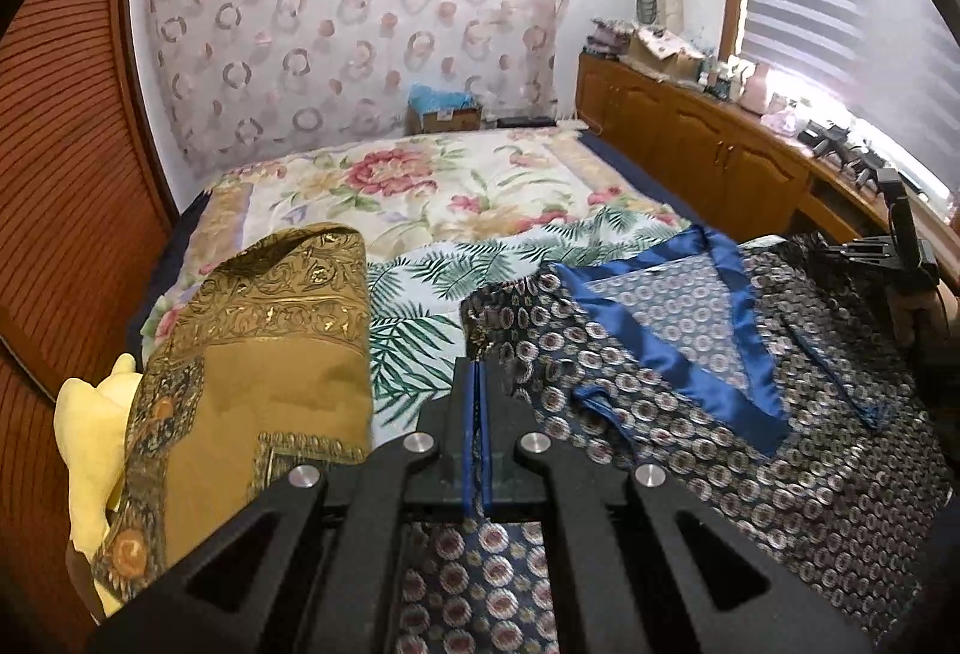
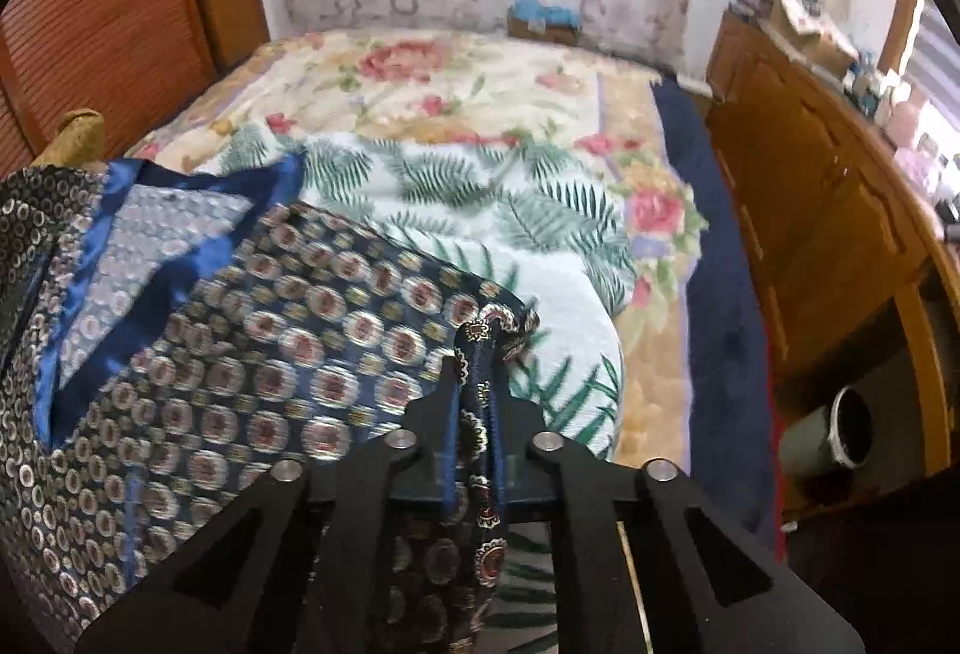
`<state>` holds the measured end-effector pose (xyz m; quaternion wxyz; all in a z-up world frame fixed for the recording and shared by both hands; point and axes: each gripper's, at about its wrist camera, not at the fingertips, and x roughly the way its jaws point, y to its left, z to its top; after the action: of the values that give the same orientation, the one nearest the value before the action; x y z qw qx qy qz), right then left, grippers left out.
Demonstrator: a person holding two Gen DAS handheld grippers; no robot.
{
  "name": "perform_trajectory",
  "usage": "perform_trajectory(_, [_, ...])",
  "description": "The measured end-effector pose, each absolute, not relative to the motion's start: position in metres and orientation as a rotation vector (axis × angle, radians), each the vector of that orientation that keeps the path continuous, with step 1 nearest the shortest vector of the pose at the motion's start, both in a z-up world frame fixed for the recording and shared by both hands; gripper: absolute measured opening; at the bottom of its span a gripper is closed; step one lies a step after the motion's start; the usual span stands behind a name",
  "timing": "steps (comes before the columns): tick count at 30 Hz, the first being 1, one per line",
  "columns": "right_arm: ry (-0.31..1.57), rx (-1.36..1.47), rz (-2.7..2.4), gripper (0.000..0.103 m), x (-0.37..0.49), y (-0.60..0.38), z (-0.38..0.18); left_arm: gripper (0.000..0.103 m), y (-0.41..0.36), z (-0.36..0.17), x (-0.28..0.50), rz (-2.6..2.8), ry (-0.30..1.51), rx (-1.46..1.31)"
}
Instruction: Fold small clothes
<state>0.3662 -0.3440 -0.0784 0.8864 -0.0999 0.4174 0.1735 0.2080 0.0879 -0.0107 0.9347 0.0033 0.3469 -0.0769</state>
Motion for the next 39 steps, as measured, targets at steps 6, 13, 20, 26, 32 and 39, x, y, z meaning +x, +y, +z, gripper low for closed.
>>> perform_trajectory(6, [0.708, -0.207, 0.379, 0.000, 0.313, -0.337, -0.035, 0.000, 0.090, 0.006, 0.165, -0.167, 0.650, -0.011])
perform_trajectory(13, [0.607, -0.167, 0.394, 0.000, 0.243, -0.344, 0.002, 0.000, 0.098, 0.007, 0.101, -0.171, 0.599, -0.042])
perform_trajectory(20, [0.594, -0.107, 0.417, 0.000, 0.159, -0.369, -0.008, 0.000, 0.124, -0.018, 0.031, -0.133, 0.586, -0.127])
perform_trajectory(26, [0.653, -0.061, 0.395, 0.000, 0.101, -0.407, -0.034, 0.000, 0.138, -0.042, -0.021, -0.092, 0.627, -0.169])
perform_trajectory(32, [0.733, -0.014, 0.375, 0.000, 0.077, -0.436, -0.045, 0.000, 0.139, -0.047, -0.044, -0.058, 0.651, -0.180])
perform_trajectory(39, [0.713, -0.052, 0.327, 0.021, 0.076, -0.436, -0.033, 0.023, 0.137, -0.032, -0.033, -0.036, 0.622, -0.123])
